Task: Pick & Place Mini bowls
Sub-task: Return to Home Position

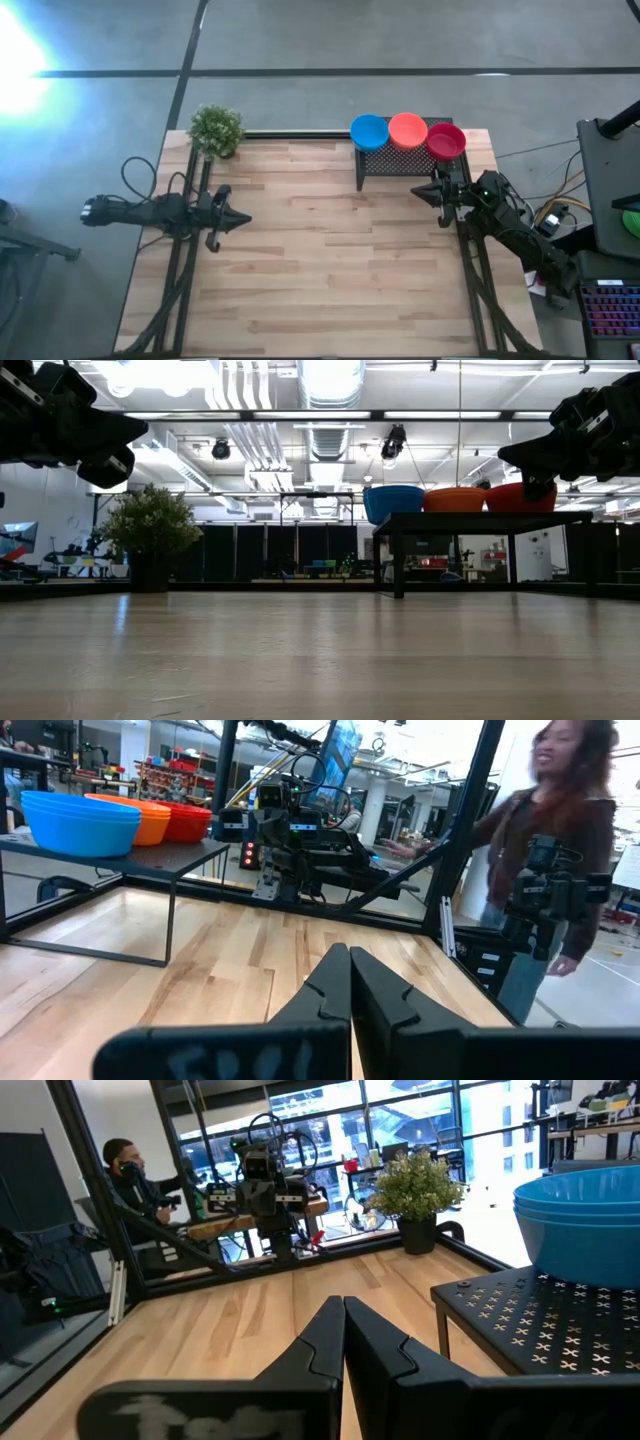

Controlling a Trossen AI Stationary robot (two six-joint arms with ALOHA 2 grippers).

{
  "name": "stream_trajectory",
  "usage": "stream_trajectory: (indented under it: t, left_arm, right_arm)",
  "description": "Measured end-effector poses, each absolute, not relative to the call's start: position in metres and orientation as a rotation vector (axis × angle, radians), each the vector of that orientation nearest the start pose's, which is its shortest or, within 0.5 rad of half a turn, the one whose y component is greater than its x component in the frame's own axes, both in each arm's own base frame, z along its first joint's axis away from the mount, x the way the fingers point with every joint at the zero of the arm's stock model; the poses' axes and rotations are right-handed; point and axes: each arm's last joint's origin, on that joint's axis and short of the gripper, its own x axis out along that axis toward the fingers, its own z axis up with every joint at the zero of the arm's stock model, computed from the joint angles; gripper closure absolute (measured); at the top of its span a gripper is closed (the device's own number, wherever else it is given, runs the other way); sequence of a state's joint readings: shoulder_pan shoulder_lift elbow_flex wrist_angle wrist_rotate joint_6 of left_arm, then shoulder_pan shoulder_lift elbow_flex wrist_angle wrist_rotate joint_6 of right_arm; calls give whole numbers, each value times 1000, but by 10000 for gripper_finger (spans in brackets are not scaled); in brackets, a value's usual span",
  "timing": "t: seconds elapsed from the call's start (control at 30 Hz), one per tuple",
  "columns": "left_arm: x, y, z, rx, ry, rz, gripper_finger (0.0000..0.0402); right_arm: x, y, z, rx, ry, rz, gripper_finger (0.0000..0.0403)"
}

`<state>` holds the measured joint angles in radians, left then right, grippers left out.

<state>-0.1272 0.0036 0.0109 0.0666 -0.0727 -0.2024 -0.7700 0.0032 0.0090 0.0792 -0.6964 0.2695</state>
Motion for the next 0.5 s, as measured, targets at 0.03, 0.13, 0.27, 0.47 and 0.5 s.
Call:
stream_trajectory:
  t: [0.03, 0.13, 0.27, 0.47, 0.5]
  left_arm:
    - [96, -10, 173, -210, -68, -62, 402]
    - [96, -10, 173, -210, -68, -61, 401]
    - [96, -10, 173, -210, -68, -61, 402]
    - [96, -10, 173, -210, -69, -56, 402]
    - [96, -10, 173, -210, -69, -56, 401]
  right_arm:
    - [78, -50, 173, 212, -72, -65, 394]
    - [78, -50, 173, 212, -73, -65, 394]
    - [78, -50, 173, 212, -73, -65, 394]
    - [78, -50, 173, 213, -72, -65, 394]
    - [78, -50, 173, 212, -73, -65, 394]
